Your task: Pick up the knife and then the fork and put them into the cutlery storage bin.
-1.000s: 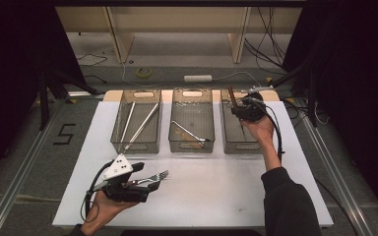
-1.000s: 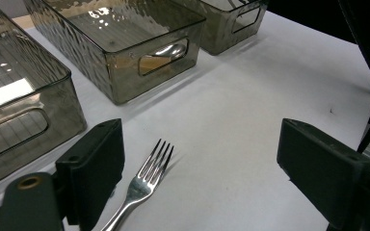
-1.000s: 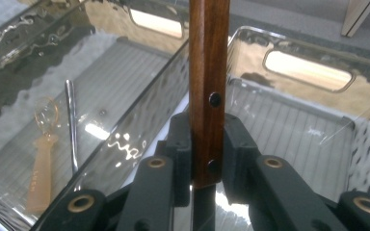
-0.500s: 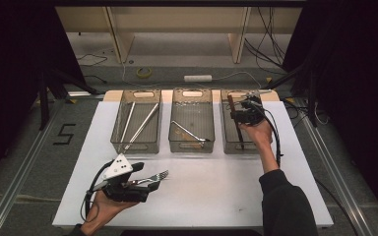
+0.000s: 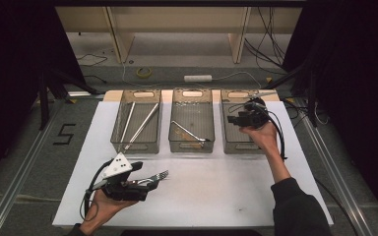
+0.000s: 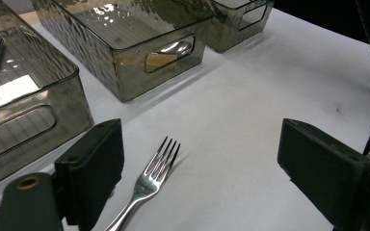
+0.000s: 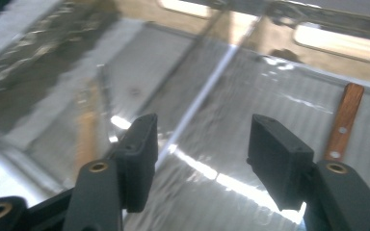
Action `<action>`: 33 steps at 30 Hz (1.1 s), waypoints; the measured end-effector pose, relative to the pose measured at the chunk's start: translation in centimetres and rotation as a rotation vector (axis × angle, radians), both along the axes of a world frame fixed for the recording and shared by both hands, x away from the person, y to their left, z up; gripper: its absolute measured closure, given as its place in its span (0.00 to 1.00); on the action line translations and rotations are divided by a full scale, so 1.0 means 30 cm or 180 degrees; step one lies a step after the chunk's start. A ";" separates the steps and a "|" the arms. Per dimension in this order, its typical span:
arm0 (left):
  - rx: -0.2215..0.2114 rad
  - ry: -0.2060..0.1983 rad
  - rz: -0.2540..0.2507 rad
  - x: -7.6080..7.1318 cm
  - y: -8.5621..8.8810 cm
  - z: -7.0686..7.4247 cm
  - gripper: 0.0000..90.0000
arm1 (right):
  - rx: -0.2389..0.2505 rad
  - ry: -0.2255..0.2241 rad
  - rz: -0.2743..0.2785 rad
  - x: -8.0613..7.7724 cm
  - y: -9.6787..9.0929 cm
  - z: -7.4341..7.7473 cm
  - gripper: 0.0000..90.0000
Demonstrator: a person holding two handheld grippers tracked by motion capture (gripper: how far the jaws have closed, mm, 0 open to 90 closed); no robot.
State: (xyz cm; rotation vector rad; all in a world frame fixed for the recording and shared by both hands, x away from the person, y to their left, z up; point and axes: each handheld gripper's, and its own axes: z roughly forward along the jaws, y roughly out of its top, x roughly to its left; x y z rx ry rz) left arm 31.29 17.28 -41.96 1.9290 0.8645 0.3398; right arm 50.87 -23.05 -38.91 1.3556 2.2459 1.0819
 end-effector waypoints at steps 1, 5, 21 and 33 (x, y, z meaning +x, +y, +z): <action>-0.0012 0.0014 0.0024 0.002 0.000 0.000 0.18 | 0.0022 -0.0033 0.0065 -0.017 0.003 0.007 0.48; 0.0089 0.0102 0.0095 0.013 -0.001 0.002 0.18 | 0.0130 -0.0121 0.0286 -0.088 0.016 0.029 0.45; 0.0775 0.0628 0.0195 0.112 0.048 0.017 0.20 | 0.0367 -0.0321 0.0780 -0.352 0.027 0.008 0.38; 0.1216 0.1013 0.0151 0.197 0.065 -0.019 0.23 | 0.0541 -0.0462 0.0794 -0.473 -0.023 -0.039 0.37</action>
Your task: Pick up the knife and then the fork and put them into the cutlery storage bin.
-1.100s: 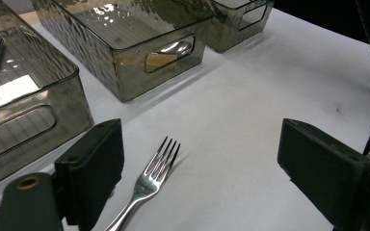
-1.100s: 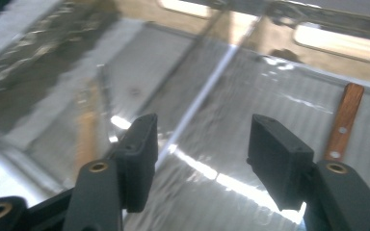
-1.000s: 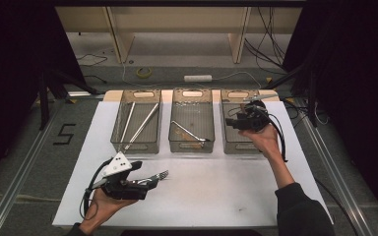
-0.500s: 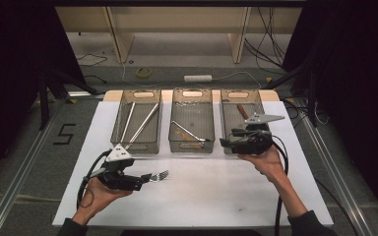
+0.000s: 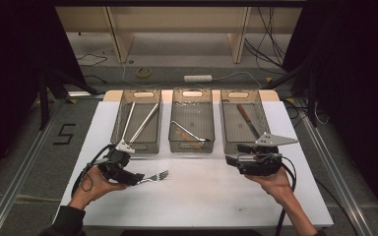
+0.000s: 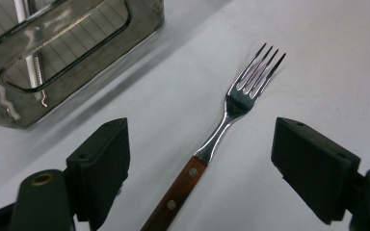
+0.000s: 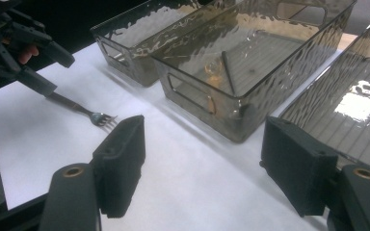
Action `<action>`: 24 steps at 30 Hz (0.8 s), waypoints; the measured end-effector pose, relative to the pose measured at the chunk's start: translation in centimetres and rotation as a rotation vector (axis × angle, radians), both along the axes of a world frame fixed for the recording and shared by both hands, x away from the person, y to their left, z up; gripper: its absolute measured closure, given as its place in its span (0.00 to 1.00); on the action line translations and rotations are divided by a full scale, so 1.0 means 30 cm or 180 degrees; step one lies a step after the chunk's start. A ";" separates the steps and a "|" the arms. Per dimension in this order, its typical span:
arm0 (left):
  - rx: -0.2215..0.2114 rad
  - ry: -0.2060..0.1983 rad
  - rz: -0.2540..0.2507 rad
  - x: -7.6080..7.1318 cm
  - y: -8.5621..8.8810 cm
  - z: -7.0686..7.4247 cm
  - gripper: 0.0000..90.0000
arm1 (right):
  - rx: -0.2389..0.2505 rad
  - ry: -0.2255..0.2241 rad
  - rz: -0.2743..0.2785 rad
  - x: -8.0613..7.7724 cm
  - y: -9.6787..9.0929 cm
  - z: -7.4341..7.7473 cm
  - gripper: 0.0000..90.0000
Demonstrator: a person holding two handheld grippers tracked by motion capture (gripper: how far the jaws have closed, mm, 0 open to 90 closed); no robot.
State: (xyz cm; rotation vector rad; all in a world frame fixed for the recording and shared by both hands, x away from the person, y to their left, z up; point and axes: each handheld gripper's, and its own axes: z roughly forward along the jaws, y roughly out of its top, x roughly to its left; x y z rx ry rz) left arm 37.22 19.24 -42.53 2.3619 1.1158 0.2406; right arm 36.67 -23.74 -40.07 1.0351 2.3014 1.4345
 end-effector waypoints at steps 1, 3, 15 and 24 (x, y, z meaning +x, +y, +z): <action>-0.0012 0.0035 -0.0012 -0.001 0.000 -0.003 0.23 | 0.0024 -0.0009 -0.0004 -0.007 -0.003 -0.004 0.37; -0.0002 0.0069 -0.0030 -0.004 -0.003 -0.010 0.23 | 0.0079 -0.0008 -0.0015 -0.022 -0.008 -0.009 0.36; 0.0289 0.0243 -0.0051 -0.005 0.032 -0.033 0.28 | 0.0159 0.0010 0.0032 -0.109 -0.011 -0.048 0.32; 0.0374 0.0320 -0.0068 -0.012 0.050 -0.039 0.32 | 0.0150 0.0041 0.0081 -0.143 -0.003 -0.064 0.32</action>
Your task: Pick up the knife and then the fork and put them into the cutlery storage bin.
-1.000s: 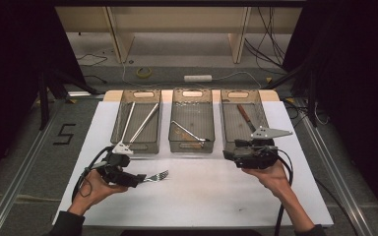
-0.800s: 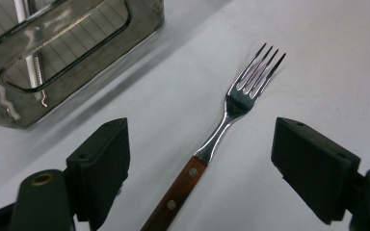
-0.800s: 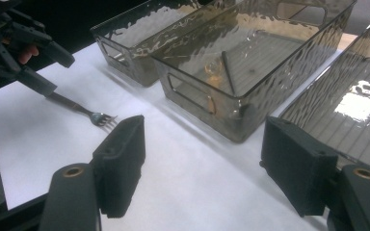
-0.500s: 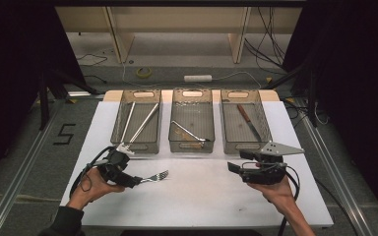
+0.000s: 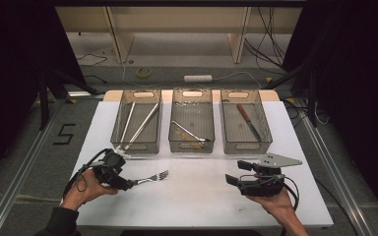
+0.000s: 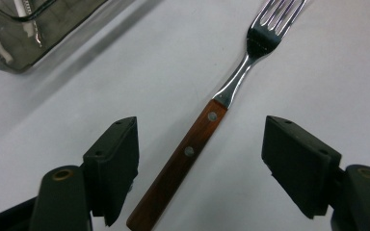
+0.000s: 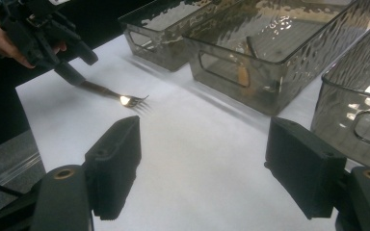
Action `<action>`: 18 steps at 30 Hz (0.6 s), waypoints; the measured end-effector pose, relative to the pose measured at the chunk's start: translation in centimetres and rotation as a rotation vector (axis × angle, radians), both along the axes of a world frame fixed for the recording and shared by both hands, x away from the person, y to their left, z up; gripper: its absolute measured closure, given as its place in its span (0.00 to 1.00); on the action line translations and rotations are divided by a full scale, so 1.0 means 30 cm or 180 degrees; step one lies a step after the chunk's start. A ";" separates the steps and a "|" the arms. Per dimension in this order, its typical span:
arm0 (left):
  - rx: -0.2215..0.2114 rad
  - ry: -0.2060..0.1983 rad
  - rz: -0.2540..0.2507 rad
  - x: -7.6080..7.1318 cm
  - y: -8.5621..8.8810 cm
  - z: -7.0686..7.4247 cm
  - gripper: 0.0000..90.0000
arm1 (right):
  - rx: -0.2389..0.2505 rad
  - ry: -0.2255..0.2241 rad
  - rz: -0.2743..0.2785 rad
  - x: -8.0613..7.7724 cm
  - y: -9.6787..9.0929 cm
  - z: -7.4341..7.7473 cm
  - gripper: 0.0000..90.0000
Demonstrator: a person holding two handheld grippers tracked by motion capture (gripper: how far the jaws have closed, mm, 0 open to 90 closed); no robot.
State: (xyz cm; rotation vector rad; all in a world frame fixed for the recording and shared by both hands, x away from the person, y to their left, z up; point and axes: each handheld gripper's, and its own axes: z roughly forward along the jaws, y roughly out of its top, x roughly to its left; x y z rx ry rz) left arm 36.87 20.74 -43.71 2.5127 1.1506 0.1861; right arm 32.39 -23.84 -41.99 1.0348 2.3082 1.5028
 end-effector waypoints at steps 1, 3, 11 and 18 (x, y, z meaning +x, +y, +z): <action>0.0011 0.0007 0.0003 -0.001 0.000 -0.003 0.32 | -0.0003 0.0009 0.0008 -0.004 0.001 -0.001 0.32; 0.0049 0.0047 -0.0011 -0.001 0.001 -0.010 0.34 | -0.0010 0.0002 0.0020 -0.009 0.002 -0.003 0.32; 0.0144 0.0133 -0.0057 -0.006 0.013 -0.015 0.42 | -0.0045 0.0019 0.0050 -0.024 0.009 -0.010 0.32; 0.0250 0.0187 -0.0132 -0.009 0.024 -0.019 0.49 | -0.0078 0.0026 0.0052 -0.023 0.011 -0.016 0.32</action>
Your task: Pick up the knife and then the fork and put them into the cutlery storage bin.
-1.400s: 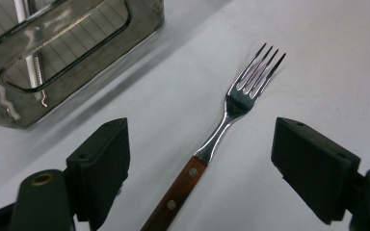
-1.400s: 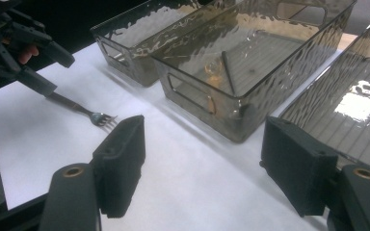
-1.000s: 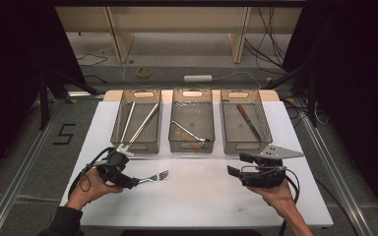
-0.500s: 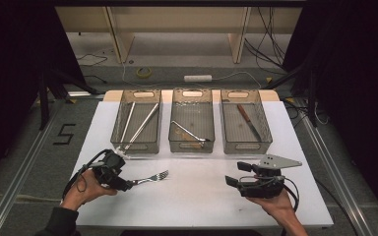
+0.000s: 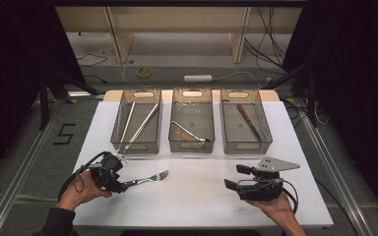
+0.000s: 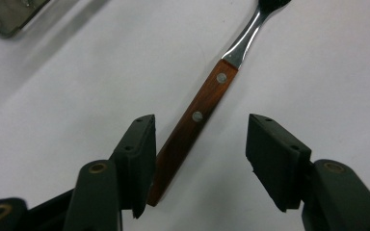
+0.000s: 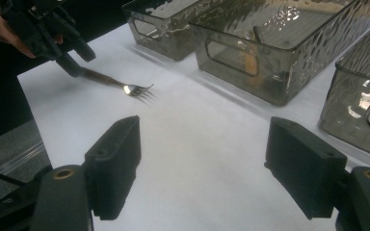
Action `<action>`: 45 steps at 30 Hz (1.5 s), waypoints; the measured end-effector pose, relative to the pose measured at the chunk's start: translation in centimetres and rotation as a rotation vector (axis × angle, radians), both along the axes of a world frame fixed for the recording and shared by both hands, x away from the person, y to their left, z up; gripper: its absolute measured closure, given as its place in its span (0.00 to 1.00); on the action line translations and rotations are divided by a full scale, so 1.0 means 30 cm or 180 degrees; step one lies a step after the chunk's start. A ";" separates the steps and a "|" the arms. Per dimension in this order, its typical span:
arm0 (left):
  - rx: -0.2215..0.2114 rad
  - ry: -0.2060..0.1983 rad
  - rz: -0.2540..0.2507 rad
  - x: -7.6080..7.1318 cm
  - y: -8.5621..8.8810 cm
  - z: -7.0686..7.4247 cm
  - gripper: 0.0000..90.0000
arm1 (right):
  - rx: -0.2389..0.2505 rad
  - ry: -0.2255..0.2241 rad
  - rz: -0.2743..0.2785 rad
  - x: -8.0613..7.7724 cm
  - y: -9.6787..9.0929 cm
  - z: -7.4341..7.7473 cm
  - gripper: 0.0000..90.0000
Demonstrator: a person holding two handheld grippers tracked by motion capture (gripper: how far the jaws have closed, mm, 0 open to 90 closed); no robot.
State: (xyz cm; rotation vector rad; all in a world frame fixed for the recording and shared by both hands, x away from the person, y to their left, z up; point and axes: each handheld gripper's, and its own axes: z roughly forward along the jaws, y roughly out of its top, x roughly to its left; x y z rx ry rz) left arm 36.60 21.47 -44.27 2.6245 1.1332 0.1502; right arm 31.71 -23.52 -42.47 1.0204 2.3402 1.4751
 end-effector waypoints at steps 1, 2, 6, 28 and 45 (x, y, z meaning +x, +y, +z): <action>0.0008 -0.0016 -0.0012 -0.001 0.000 -0.003 0.50 | -0.0008 0.0003 0.0003 -0.001 0.001 0.000 0.32; 0.0008 -0.0011 -0.0021 0.000 0.002 -0.005 0.51 | -0.0012 0.0007 0.0009 -0.001 0.001 0.000 0.32; 0.0049 -0.0035 -0.0009 0.004 0.010 -0.016 0.54 | -0.0022 -0.0001 0.0015 -0.003 0.003 -0.001 0.32; 0.0188 0.0078 -0.0159 0.015 0.012 -0.070 0.66 | -0.0046 0.0005 0.0064 -0.005 0.013 -0.002 0.33; 0.0140 0.0029 -0.0390 -0.002 0.004 -0.072 0.83 | -0.0090 0.0010 0.0076 -0.006 0.014 -0.003 0.33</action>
